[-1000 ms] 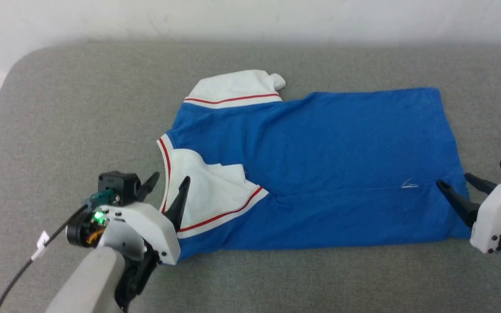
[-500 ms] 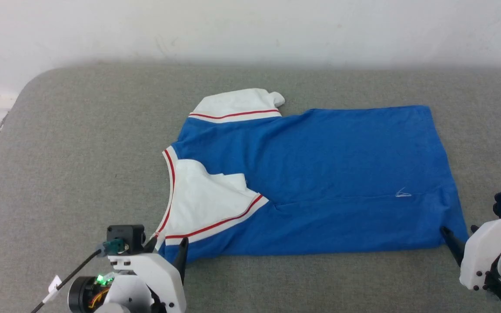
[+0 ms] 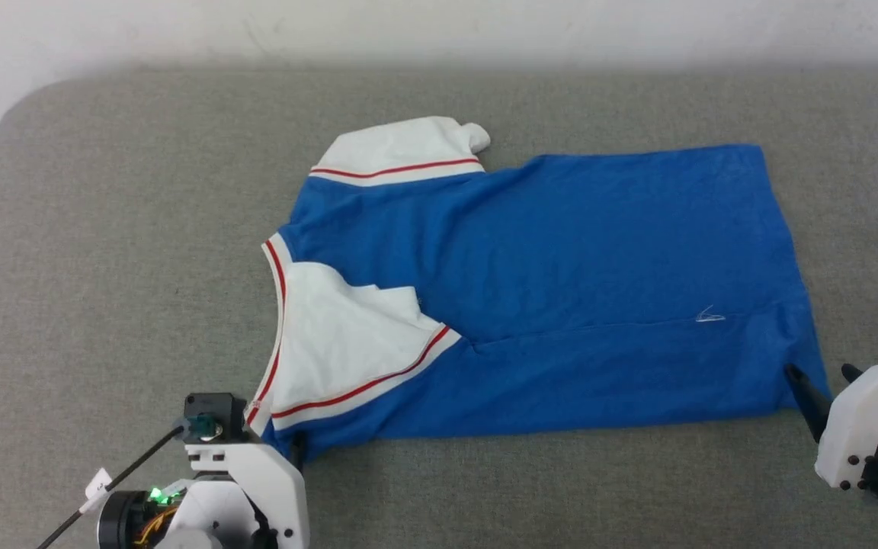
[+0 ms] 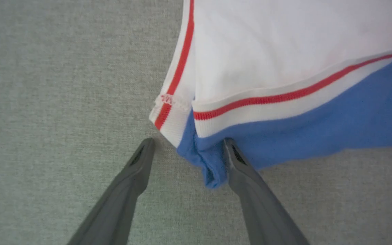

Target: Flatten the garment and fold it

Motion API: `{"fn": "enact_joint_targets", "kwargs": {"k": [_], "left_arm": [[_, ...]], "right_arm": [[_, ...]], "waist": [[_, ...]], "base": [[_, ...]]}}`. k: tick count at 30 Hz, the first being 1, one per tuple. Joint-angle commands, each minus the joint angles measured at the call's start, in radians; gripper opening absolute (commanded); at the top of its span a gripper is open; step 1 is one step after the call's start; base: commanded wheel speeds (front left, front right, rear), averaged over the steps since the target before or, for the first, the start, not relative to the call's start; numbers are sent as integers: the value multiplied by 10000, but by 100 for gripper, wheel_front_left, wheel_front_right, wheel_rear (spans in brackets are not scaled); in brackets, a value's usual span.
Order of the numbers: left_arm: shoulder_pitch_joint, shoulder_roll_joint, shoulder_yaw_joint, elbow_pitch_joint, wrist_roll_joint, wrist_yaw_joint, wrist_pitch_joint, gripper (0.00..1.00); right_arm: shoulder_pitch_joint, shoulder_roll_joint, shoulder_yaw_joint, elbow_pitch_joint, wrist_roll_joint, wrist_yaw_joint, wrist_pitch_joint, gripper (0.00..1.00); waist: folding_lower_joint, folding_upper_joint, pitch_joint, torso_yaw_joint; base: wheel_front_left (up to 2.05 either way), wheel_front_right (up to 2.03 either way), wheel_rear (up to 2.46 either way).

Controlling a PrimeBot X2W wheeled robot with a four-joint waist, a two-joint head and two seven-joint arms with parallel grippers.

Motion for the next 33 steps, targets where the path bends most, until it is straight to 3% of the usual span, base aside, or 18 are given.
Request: {"fn": "enact_joint_targets", "kwargs": {"k": [1,5,6,7,8,13,24,25,26,33], "left_arm": [[-122,-27,-65,133,-10,-39,73,100],[-127,-197,-243,539,-270,-368,202,98],[-127,-249,-260,614,-354,-456,196,48],[-135,-304,-254,671,-438,-535,160,9],[-144,-347,-242,712,-508,-614,98,0],[-210,-437,-181,730,-617,-796,-235,0],[-445,-216,-87,-451,-256,-715,-792,0],[-449,-199,-87,-520,-241,-701,-794,0],[-448,-185,-90,-568,-235,-690,-786,0],[-227,101,-64,-612,-252,-667,-690,0]], "right_arm": [[4,60,-34,-91,-78,-7,35,100],[-93,90,-213,-140,-184,-7,20,100],[-100,92,-265,-104,-232,-7,26,100],[-108,92,-305,-66,-266,-7,22,100],[-122,97,-344,-20,-289,-7,9,100],[-245,168,-455,323,-391,-7,-48,100],[-473,485,-729,1797,-887,-7,424,100],[-476,518,-764,1916,-945,-7,473,58],[-485,557,-787,1999,-960,-7,489,0],[-439,606,-927,1979,-860,-7,398,0]], "waist": [[0,0,201,-113],[0,0,357,-162],[0,0,374,-156],[0,0,384,-141],[0,0,384,-121],[0,0,319,15],[0,0,360,320],[0,0,368,336],[0,0,369,348],[0,0,6,227]], "base": [[0,0,0],[0,0,0],[0,0,0],[0,0,0],[0,0,0],[0,0,0],[0,0,0],[0,0,0],[0,0,0],[0,0,0]]}}
